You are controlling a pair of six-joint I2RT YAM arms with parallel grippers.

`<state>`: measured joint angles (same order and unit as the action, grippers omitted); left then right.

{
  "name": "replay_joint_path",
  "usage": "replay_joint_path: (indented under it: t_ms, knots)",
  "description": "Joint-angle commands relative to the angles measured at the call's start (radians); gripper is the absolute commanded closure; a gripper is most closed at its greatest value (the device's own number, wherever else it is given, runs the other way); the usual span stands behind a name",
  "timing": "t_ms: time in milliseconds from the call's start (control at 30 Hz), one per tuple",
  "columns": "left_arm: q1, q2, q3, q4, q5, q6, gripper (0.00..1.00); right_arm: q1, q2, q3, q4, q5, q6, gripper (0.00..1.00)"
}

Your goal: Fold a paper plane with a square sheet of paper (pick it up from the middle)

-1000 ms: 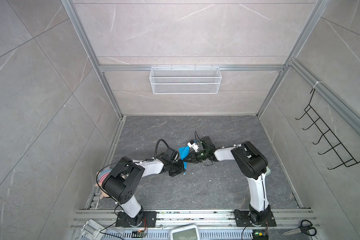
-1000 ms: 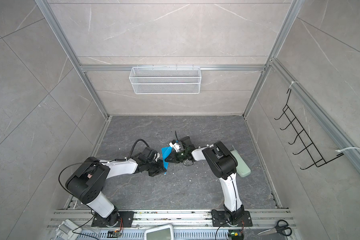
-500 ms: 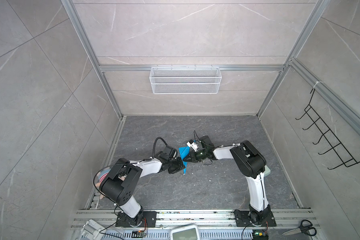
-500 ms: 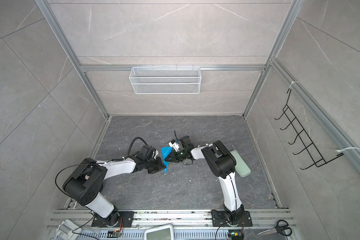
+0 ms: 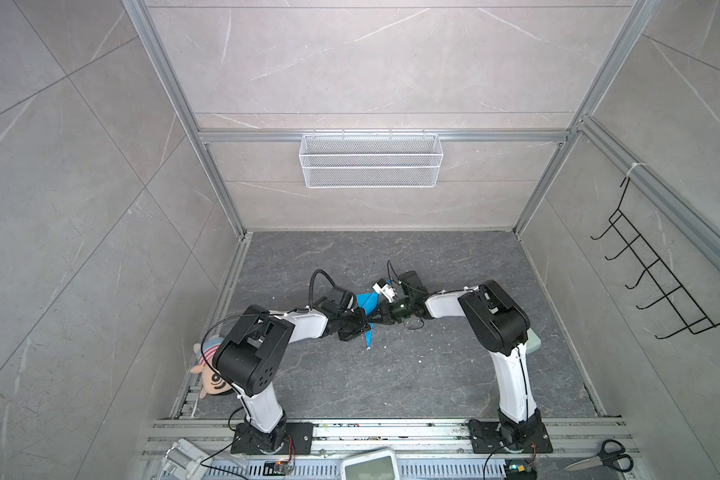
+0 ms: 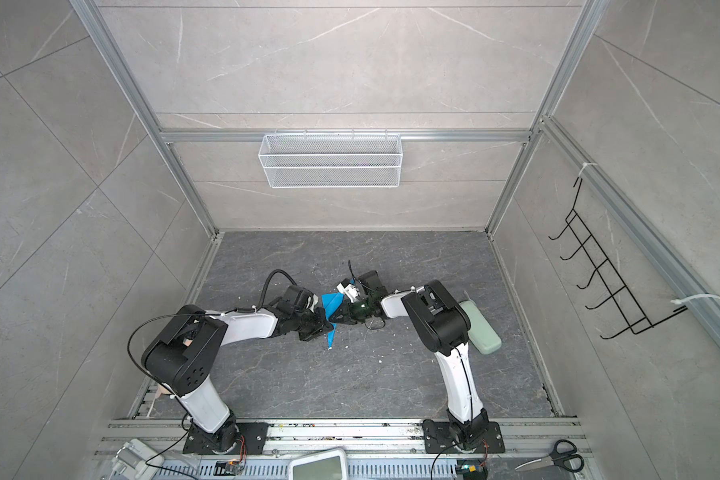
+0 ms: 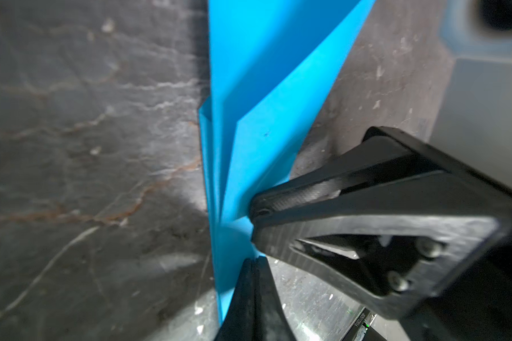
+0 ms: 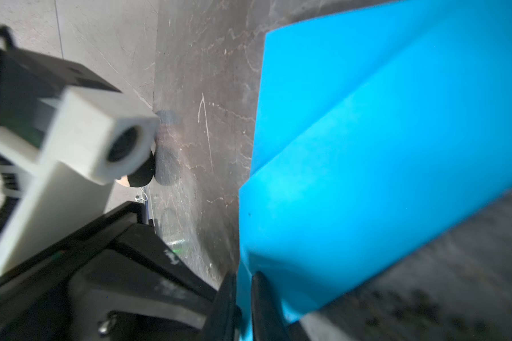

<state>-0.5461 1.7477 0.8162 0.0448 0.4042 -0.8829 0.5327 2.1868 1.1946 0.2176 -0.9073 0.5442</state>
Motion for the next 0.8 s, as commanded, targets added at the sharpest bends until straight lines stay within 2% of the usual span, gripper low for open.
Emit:
replay_joint_path:
  t_ms: [0, 133, 333, 767]
  knots:
    - [-0.003, 0.012, 0.017, -0.087, -0.015, 0.010, 1.00, -0.030, 0.042, 0.008, 0.035, 0.020, 0.044, 0.84]
    - [-0.002, 0.006, 0.020, -0.162, -0.061, 0.029, 1.00, -0.062, 0.053, 0.037, 0.039, 0.016, 0.045, 0.85]
    - [-0.006, 0.005, 0.018, -0.173, -0.066, 0.036, 1.00, -0.103, 0.110, 0.134, 0.007, 0.011, 0.048, 0.85]
    - [-0.006, 0.003, 0.030, -0.183, -0.064, 0.046, 1.00, -0.151, 0.184, 0.274, -0.100, 0.143, 0.071, 0.85]
